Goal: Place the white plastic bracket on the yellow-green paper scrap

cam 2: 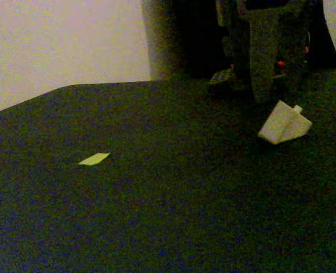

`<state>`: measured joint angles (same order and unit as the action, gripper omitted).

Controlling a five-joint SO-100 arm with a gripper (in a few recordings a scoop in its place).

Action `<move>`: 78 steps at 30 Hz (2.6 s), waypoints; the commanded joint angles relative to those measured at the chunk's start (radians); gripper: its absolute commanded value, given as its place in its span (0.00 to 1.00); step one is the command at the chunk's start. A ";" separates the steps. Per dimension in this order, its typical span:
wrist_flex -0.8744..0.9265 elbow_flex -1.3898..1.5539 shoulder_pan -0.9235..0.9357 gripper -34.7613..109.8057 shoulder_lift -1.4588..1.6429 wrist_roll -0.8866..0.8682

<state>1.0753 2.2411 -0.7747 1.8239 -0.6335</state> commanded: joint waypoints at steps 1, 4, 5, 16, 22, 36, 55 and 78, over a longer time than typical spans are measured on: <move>-0.015 -0.017 0.006 0.53 -0.015 0.018; -0.031 -0.023 0.012 0.53 -0.051 0.029; -0.035 -0.025 0.012 0.53 -0.060 0.029; -0.006 -0.160 0.034 0.51 -0.218 0.110; 0.011 -0.193 0.060 0.47 -0.252 0.115; 0.018 -0.193 0.077 0.24 -0.255 0.071; 0.321 -0.482 -0.117 0.39 -0.229 -0.430; 0.282 -0.583 -0.166 0.40 -0.445 -0.518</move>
<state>1.3545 1.6674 -0.9603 1.3560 -1.1674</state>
